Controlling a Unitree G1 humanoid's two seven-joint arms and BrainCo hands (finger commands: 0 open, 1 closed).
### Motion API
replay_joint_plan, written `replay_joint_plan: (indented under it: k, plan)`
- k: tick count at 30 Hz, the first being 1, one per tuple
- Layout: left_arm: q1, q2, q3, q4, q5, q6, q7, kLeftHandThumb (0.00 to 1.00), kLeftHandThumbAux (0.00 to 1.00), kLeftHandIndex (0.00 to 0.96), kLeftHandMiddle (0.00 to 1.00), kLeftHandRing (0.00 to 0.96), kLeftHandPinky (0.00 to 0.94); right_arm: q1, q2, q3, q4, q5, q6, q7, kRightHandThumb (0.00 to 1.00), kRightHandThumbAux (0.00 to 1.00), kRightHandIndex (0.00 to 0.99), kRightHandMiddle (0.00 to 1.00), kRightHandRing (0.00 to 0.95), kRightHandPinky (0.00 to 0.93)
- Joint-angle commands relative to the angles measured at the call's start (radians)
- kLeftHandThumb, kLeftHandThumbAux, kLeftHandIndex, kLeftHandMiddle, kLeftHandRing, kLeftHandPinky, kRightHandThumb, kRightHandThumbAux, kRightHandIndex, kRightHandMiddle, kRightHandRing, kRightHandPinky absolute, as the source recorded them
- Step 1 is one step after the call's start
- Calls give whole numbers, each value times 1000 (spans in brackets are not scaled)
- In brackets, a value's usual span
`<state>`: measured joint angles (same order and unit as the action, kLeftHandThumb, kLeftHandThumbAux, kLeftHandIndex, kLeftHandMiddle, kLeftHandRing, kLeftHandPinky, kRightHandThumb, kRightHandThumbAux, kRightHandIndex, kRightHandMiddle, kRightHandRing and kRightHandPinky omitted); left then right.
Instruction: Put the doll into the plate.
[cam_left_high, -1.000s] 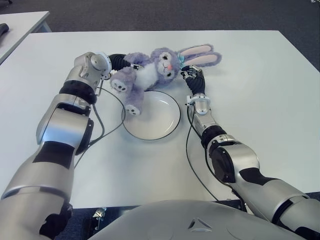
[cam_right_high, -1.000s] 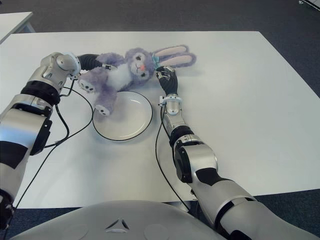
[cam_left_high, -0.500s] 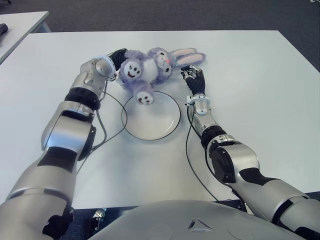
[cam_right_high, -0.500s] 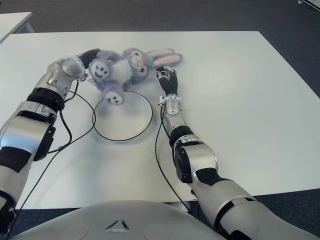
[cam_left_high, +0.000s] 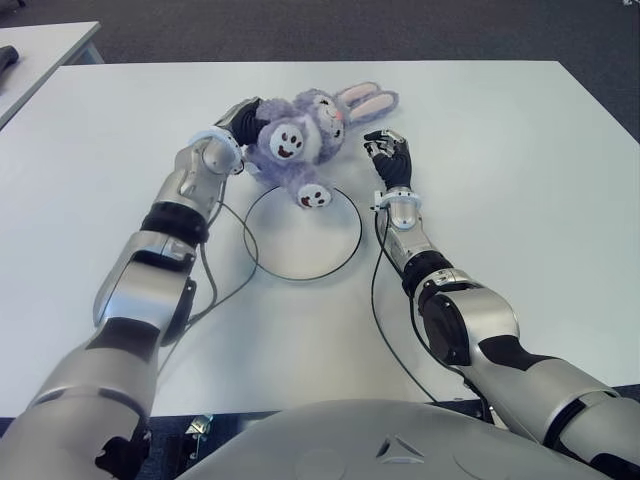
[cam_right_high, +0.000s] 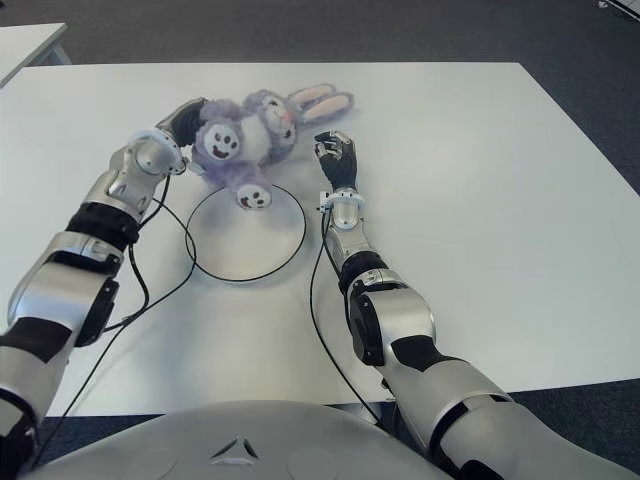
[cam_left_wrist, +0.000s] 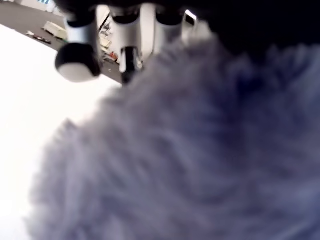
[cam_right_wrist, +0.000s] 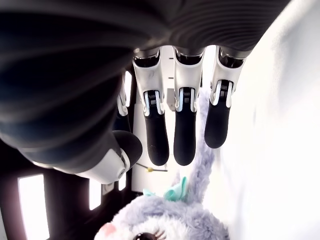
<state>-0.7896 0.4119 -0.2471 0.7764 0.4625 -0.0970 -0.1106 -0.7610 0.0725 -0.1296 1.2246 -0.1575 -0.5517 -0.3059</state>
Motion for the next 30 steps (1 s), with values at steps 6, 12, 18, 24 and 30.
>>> replay_joint_plan:
  k: [6,12,18,24,30]
  plan:
    - [98,18,-13,-174,45,-18,71,656,696,737,825,840,852,206,54,5,142,-5,168,-9,683,742,408,356,344,323]
    - [119,35,-10,-248,61,4,54,663,692,733,817,835,852,206,53,5,142,-4,170,-9,685,741,408,354,341,316]
    - [162,67,1,-379,76,27,22,666,688,734,811,830,843,205,50,8,143,-4,171,-6,686,741,409,354,341,318]
    - [262,115,31,-637,83,93,-49,659,688,730,807,827,841,204,49,12,143,-3,174,-3,686,740,409,352,340,315]
    - [317,136,45,-872,103,191,-140,640,690,720,806,821,825,203,50,13,143,-1,178,-5,686,740,409,353,339,313]
